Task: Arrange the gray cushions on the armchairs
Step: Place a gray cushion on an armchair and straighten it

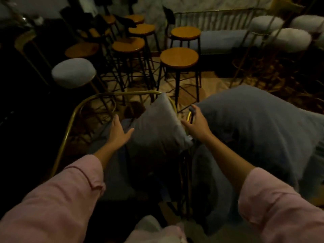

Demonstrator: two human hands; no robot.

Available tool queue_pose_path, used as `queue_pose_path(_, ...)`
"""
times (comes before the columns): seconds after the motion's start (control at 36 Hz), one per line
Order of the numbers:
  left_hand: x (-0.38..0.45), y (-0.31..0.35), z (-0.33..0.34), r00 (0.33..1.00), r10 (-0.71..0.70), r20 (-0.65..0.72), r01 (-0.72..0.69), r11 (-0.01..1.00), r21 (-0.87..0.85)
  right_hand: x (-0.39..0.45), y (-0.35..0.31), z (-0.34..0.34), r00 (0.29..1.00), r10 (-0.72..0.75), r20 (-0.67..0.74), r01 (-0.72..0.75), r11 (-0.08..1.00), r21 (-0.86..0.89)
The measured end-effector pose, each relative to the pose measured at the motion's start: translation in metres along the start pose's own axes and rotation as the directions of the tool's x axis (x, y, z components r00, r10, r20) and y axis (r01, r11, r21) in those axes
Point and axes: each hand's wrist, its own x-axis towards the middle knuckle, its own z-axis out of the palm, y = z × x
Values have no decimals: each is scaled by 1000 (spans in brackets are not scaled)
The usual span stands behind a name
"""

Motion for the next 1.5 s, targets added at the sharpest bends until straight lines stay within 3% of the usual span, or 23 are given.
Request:
queue_pose_path(0.14, 9, -71, -7, 993, -114, 9, 115, 992, -44, 12, -4, 48, 989, 43, 141, -41, 999, -16)
queue_pose_path(0.28, 28, -124, 12, 940, -330, 82, 338, 934, -117, 31, 5, 93, 943, 291, 162, -282, 956, -78)
queue_pose_path(0.42, 56, -166, 42, 841, -494, 223, 533, 826, -182, 55, 11, 134, 912, 399, 93, -365, 894, -261)
queue_pose_path(0.5, 72, -184, 62, 789, -518, 330, 591, 786, -179, 72, 17, 159, 864, 503, 6, -470, 811, -348)
queue_pose_path(0.61, 99, -201, 89, 731, -500, 465, 638, 742, -205, 89, 27, 179, 806, 589, -52, -570, 750, -336)
queue_pose_path(0.78, 137, -210, 128, 529, -574, 625, 831, 501, -243, 99, 45, 198, 817, 559, -143, -565, 725, -393)
queue_pose_path(0.86, 151, -215, 149, 479, -550, 684, 871, 394, -293, 100, 53, 201, 830, 539, -146, -541, 712, -449)
queue_pose_path(1.03, 164, -220, 199, 498, -443, 745, 867, 221, -447, 111, 80, 190, 848, 511, -138, -516, 738, -435)
queue_pose_path(1.14, 166, -248, 240, 566, -455, 687, 800, 104, -591, 116, 93, 189, 875, 441, -202, -482, 744, -463)
queue_pose_path(1.31, 166, -227, 227, 595, -405, 694, 780, 82, -621, 112, 87, 193, 887, 390, -248, -462, 747, -478)
queue_pose_path(1.5, 166, -228, 183, 655, -392, 646, 741, 161, -652, 106, 60, 195, 896, 392, -211, -444, 818, -366)
